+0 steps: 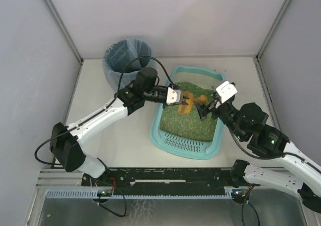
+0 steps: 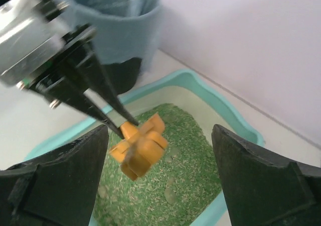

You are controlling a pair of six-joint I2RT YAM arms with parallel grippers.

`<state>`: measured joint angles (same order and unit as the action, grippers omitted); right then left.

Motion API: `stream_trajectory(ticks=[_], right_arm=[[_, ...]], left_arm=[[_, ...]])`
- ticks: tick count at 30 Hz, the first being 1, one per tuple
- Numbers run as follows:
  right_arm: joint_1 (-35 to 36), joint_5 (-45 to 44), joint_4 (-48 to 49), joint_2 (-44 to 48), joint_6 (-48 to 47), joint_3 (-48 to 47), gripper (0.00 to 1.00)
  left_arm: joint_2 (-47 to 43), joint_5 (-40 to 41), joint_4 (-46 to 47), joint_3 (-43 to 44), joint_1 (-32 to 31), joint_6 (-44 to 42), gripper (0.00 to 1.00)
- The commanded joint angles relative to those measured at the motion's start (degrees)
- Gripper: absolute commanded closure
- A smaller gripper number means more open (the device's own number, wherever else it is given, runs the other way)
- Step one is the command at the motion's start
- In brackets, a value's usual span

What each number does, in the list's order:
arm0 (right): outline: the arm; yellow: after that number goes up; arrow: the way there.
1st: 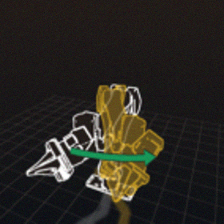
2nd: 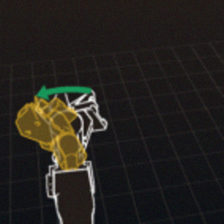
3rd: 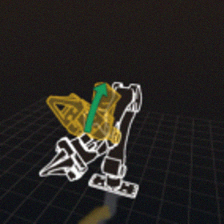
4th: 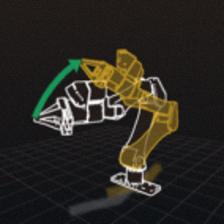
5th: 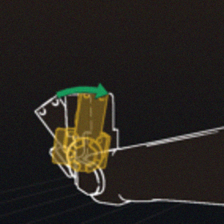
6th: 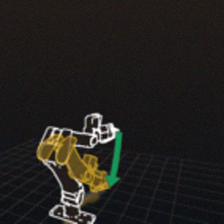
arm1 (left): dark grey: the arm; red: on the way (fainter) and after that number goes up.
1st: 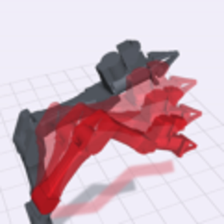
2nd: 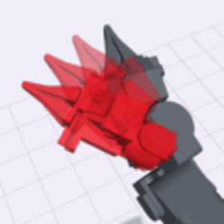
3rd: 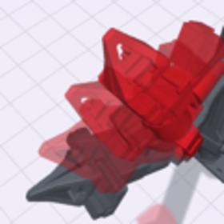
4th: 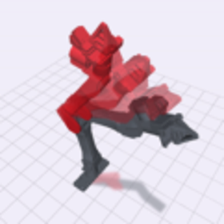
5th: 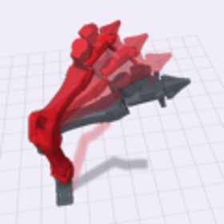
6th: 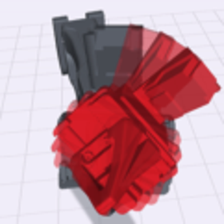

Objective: Clean the litter box

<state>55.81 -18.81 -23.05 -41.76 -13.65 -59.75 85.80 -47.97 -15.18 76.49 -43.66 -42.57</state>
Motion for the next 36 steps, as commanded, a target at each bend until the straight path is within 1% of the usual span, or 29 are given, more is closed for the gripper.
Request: stream_trajectory(ticks=[1,4,6,9,11,15,22,26,28,32,33,36], right_arm=[[0.4,-17.2,8.6,2.4,12.8,-2.0,0.16],[0.2,-17.7,8.8,3.8,18.2,-1.8,0.17],[0.1,-17.0,8.4,4.7,22.1,-1.8,0.18],[0.0,-18.8,8.0,5.7,27.6,-1.8,0.22],[-0.3,-18.6,7.9,5.9,30.0,-1.8,0.23],[-0.6,-15.5,8.4,4.8,30.1,-1.7,0.25],[-1.1,-12.1,9.5,1.5,23.8,-1.9,0.26],[-3.8,-10.5,8.3,-0.3,25.8,-1.9,0.28],[-6.4,-7.9,7.3,-1.4,28.1,-1.9,0.31],[-12.4,1.0,5.9,-4.2,32.8,-2.2,0.42],[-13.4,2.5,5.6,-4.7,33.5,-2.4,0.44],[-14.3,3.7,5.6,-6.4,33.8,-2.4,0.50]], left_arm=[[-5.0,7.3,22.9,-6.5,-0.7,14.3,1.00],[-7.0,14.6,33.7,-12.6,-2.2,18.6,1.00],[-7.2,17.5,34.8,-13.5,-3.0,20.2,1.00],[-7.7,21.2,34.9,-13.6,-4.5,21.4,1.00],[-8.4,24.1,36.6,-15.0,-5.6,21.8,0.98],[-8.3,26.9,36.2,-14.2,-6.3,25.4,1.00],[-8.9,28.7,33.5,-14.1,-7.5,26.9,1.00],[-9.7,30.4,33.0,-15.3,-8.4,27.5,1.00],[-10.1,31.4,32.8,-15.8,-8.9,27.5,1.00],[-9.8,32.8,32.0,-16.3,-9.6,27.0,1.00],[-9.7,33.1,31.9,-16.5,-9.7,27.1,1.00],[-9.1,34.0,31.8,-16.5,-9.8,27.6,1.00]])
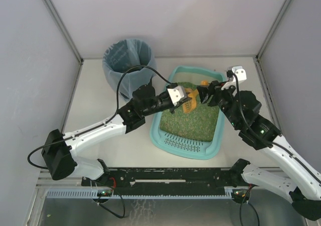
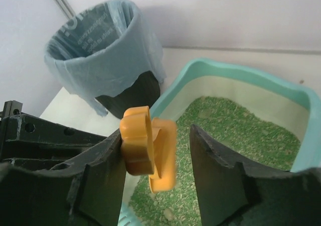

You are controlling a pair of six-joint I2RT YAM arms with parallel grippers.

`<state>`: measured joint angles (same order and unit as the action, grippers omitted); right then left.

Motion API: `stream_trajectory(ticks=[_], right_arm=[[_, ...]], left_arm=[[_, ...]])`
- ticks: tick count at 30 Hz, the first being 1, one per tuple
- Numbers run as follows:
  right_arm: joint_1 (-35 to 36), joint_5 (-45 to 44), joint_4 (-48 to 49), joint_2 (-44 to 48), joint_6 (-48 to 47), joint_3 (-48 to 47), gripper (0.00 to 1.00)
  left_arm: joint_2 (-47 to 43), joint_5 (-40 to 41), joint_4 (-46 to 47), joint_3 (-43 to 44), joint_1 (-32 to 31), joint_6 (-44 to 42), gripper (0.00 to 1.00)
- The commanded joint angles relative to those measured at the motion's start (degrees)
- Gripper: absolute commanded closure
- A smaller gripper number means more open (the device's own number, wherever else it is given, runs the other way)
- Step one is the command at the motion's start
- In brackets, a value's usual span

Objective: Clean the litter box

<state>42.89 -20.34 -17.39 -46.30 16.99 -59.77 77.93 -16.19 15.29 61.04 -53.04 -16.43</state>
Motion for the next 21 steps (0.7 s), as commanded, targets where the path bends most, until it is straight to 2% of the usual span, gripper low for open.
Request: stream_trajectory(ticks=[1,7,14,21], right_arm=[[-1.4,5.2,0.0,-2.3,2.8,-2.4,0.53],[-1.4,5.4,-1.2,-4.0,2.3,-2.4,0.63],[-2.4,5.3,-4.3,-4.1,3.8,-3.7,0.58],[-4.0,7.1,-6.8,-4.4,5.2,-4.8,0.58]], left_arm=[[-1.0,2.4,1.3,-1.0,-0.5,1.8,1.00],[0.2,3.8,-0.4,0.2,-0.8,1.4,1.00],[0.8,5.0,-3.0,1.1,-1.5,-1.6,1.00],[1.4,5.8,-4.3,1.7,-2.3,-2.9,1.00]])
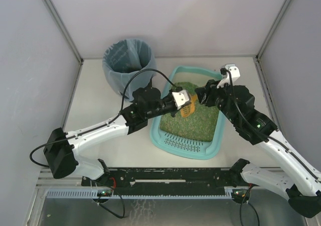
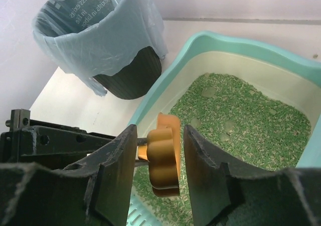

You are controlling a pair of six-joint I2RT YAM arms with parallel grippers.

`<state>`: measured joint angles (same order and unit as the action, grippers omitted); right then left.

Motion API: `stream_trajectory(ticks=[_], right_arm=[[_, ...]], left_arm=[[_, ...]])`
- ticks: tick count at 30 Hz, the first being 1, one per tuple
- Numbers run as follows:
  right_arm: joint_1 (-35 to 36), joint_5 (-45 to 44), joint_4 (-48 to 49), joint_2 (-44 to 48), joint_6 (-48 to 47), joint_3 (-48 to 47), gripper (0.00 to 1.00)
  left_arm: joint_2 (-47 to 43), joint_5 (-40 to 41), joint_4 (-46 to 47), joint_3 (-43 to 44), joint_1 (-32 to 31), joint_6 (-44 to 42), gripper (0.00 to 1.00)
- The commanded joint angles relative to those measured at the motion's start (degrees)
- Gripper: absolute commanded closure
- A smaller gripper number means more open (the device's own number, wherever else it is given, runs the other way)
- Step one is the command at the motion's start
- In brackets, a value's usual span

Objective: Clean the litter box

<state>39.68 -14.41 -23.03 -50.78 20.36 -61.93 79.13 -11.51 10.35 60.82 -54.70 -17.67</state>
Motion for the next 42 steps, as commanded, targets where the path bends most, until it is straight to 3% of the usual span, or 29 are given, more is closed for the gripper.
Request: stream_trajectory(ticks=[1,20,28,31,33,39,42], right_arm=[[-1.0,1.2,-1.8,-0.1,1.9,-2.7,0.58],[-1.5,7.1,-1.8,-4.4,1.5,-2.7,0.62],[-1.8,5.8,-1.9,-4.2,0.9,-2.7,0.78],[-1.8,8.1,-1.6,-4.0,-0.7,-2.7,0.93],[-1.9,8.5,-1.7,-3.7,-1.4,-2.7,1.00],[-2.1,5.5,-2.9,-2.8,-4.2,-2.7,1.00],[-2.4,3.7,-3.3,-2.8,-5.6,-2.7,1.00]], left_arm=[[0.3,1.2,0.5,2.0,-0.7,-1.7,1.00],[0.0,1.2,0.6,2.0,-1.2,-2.0,1.00],[-0.4,0.7,1.1,1.3,-1.3,-1.6,1.00],[-0.5,1.3,1.2,1.3,-1.2,-0.9,0.98],[-0.5,3.3,1.3,1.4,-1.2,0.0,0.86],[-3.4,12.6,1.2,0.9,-1.2,3.7,0.57],[-6.7,13.3,1.3,-1.0,-1.2,4.1,0.33]])
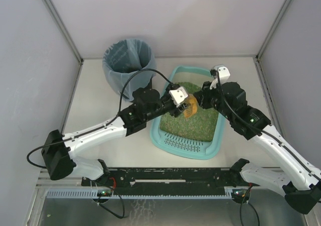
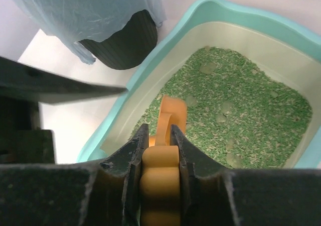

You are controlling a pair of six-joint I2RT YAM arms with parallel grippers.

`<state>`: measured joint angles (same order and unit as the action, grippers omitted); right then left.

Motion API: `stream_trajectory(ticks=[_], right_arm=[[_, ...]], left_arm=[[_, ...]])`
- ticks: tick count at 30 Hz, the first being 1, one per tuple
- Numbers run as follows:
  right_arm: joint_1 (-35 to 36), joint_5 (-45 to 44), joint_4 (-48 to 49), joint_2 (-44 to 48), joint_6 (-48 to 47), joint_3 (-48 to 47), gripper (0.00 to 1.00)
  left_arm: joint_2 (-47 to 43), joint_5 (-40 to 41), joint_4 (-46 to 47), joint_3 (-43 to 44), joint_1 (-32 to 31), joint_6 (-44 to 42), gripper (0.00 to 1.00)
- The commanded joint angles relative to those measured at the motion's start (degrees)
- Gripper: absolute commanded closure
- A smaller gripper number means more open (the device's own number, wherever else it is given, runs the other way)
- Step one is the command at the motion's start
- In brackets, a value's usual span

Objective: Clean the litter box

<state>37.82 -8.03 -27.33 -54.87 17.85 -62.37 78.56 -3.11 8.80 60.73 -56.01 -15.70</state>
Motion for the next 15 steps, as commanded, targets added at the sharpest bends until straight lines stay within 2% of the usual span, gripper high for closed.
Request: stream_trajectory(ticks=[1,5,10,12,15], right_arm=[[-0.6,-3.4,0.8,1.4,-3.1,-2.2,1.00],[-1.6,-4.6,2.7,2.4,-3.4,-0.8,1.00],[-3.3,-6.3,3.5,2.2,-4.4,0.2,1.00],[-3.5,-8.0,3.1,2.1,-4.8,0.3,1.00],[-3.5,-10.2,2.2,2.0,-4.7,0.3,1.00]], left_arm=[[-7.4,4.9,2.6,-1.8,0.1,2.2,0.28],[-13.0,6.9,0.7,-5.0,0.1,3.9,0.16],[-19.8,18.2,-6.1,-6.7,0.5,12.4,0.02],[-22.8,20.9,-10.6,-6.6,2.3,17.8,0.00],[-24.6,17.9,-18.7,-5.8,8.4,27.2,0.00]])
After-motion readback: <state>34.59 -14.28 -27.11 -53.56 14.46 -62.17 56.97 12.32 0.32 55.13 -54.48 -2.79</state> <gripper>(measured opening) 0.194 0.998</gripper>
